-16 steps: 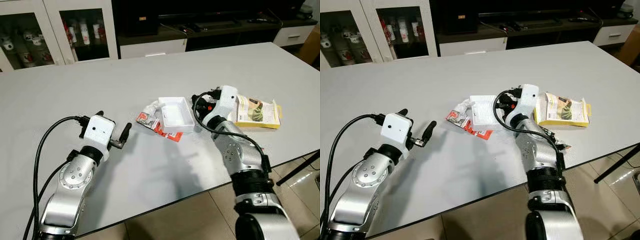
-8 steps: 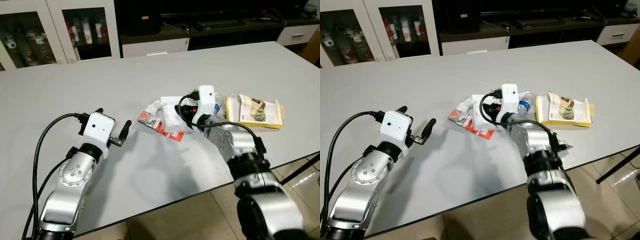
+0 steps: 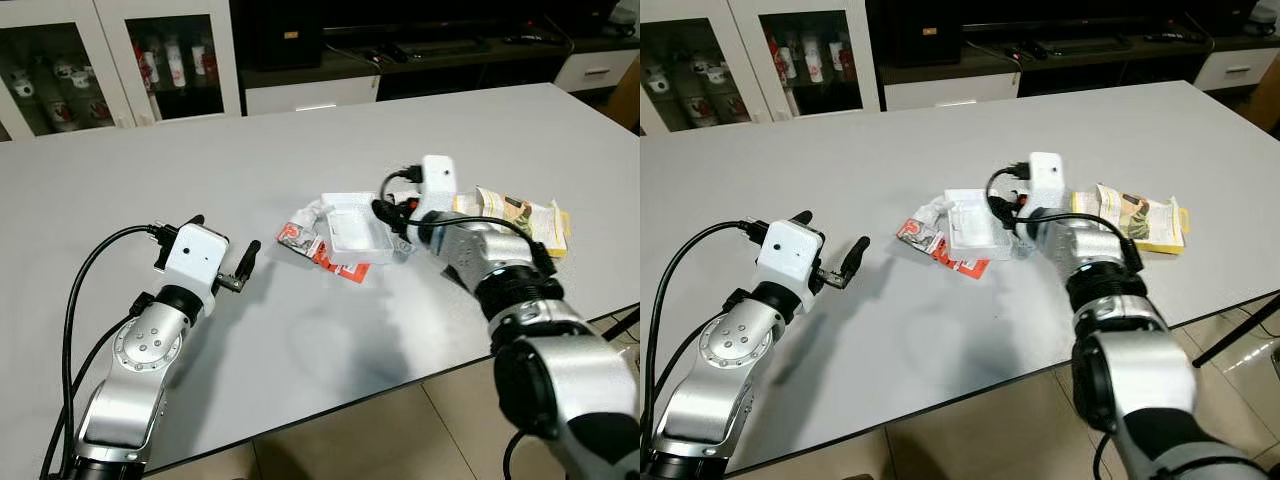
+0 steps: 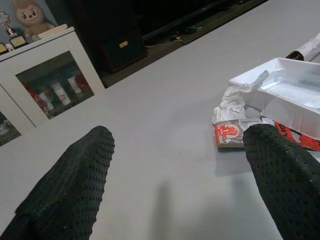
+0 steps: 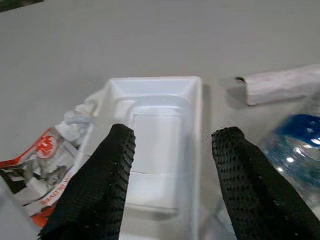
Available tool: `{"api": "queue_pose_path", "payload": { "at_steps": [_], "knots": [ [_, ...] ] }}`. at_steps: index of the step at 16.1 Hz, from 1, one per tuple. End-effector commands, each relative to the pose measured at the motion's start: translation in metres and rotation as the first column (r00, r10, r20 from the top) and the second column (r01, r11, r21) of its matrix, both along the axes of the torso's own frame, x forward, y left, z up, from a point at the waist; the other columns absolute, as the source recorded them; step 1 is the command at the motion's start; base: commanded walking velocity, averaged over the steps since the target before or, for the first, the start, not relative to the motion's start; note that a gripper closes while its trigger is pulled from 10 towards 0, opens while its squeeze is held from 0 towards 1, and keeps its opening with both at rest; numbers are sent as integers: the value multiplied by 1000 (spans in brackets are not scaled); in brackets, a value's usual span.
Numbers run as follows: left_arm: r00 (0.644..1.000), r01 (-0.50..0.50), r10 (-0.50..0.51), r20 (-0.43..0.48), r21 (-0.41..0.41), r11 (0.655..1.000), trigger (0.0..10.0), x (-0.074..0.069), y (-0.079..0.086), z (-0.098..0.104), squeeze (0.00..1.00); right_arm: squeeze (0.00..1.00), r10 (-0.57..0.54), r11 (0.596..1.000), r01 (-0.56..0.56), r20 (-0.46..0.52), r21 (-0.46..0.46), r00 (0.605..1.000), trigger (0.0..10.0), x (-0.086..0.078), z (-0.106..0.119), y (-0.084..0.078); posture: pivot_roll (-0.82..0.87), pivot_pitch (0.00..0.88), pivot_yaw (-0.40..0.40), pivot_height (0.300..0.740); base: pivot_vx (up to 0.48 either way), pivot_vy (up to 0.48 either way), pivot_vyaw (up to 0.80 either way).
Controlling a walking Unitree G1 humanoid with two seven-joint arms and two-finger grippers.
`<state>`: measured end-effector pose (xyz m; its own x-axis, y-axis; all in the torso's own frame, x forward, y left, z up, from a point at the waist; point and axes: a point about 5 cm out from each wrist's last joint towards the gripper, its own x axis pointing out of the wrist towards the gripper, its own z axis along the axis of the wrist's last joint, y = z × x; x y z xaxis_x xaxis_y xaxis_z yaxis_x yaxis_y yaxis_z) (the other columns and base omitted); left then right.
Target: Picking trash to rubbish bin
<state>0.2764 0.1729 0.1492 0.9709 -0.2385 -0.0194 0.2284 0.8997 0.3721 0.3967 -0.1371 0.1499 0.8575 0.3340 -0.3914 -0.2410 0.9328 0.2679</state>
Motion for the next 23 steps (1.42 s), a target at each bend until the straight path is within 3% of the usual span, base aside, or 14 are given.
{"api": "queue_pose_path", "payload": {
  "at_steps": [1,6,7,8,14,17,20,23],
  "knots": [
    [1000,7,-7,-9,6,1000,10000,1,-1,0,0,1000,-38,999,38,-26,25,999,10000,2,3,-7,88,0,-40,740,0,0,0],
    [1000,8,-7,-19,11,1000,10000,-1,1,-1,0,1000,-25,998,28,-68,49,997,10000,0,-3,-4,89,0,-40,740,0,0,0],
    [1000,9,-9,-21,12,1000,10000,-1,0,-2,0,271,-29,999,32,-82,32,996,10000,-1,-8,-4,90,0,-41,740,0,0,0],
    [1000,9,-9,-21,13,1000,10000,-1,0,-2,0,0,-26,999,29,-93,26,995,10000,-2,-11,-4,89,0,-40,740,0,0,0],
    [1000,19,-19,-25,14,1000,10000,-1,-2,-3,0,0,2,999,-7,-167,-32,986,10000,-12,-32,-3,82,0,-38,740,0,0,0],
    [998,51,-50,-30,18,999,10000,-1,-5,-2,0,0,-7,1000,5,-193,-10,981,10000,-15,-38,-3,80,0,-36,740,0,0,0],
    [988,144,-143,-49,15,989,10000,-6,-15,-3,0,0,-23,999,28,-214,21,977,10000,-19,-47,-3,87,0,-41,740,0,0,0],
    [988,142,-140,-60,31,989,10000,-10,-13,-7,0,0,-28,999,35,-198,30,980,10000,-21,-52,0,92,0,-42,740,0,0,0]
  ]
}}
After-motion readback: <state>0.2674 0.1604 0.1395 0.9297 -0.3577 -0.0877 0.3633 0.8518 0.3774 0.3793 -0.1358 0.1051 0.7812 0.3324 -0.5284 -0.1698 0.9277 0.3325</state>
